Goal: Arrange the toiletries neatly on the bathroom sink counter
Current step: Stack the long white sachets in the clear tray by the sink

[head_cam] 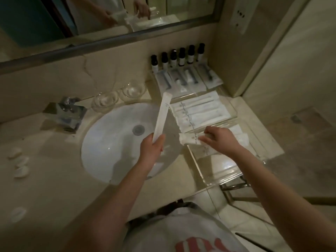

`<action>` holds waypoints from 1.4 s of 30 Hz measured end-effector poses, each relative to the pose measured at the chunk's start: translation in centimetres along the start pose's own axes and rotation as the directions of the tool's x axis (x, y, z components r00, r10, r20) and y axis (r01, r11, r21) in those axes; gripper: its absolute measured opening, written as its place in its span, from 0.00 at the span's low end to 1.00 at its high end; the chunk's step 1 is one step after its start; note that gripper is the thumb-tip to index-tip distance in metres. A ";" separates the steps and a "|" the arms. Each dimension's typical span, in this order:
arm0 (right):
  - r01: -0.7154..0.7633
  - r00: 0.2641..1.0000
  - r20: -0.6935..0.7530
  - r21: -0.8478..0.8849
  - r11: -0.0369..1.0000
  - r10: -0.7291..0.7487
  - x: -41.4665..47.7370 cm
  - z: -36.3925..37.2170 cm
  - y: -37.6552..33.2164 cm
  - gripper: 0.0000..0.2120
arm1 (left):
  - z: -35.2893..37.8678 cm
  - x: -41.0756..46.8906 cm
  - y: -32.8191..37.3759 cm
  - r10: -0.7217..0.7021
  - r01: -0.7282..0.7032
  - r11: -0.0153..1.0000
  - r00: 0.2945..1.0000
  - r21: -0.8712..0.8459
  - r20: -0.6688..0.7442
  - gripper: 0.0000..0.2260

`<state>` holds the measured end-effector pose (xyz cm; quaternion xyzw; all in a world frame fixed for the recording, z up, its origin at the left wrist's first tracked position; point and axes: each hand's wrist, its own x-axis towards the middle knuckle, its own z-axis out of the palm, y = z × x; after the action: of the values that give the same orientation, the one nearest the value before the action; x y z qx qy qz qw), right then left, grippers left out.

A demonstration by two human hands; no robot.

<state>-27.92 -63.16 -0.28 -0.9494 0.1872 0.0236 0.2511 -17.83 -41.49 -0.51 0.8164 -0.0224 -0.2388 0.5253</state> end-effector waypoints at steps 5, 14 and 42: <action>0.009 0.978 0.206 -0.135 0.991 0.019 -1.7 0.2 4.9 0.13 | 1.7 0.0 0.0 0.002 -0.003 1.000 0.999 0.015 0.049 0.11; 0.152 0.988 0.054 -0.344 0.926 -0.142 -2.6 2.8 7.0 0.15 | 3.1 -0.3 0.2 0.014 -0.016 0.999 0.998 0.041 0.058 0.14; -0.168 0.952 -0.192 0.326 0.930 0.239 -4.0 1.1 4.2 0.21 | 4.7 -0.1 1.4 0.175 -0.281 0.888 0.939 0.364 0.296 0.10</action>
<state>-33.09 -64.66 -2.62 -0.8706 0.3141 -0.0890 0.3681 -19.60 -46.06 -0.80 0.8604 -0.2347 -0.2682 0.3642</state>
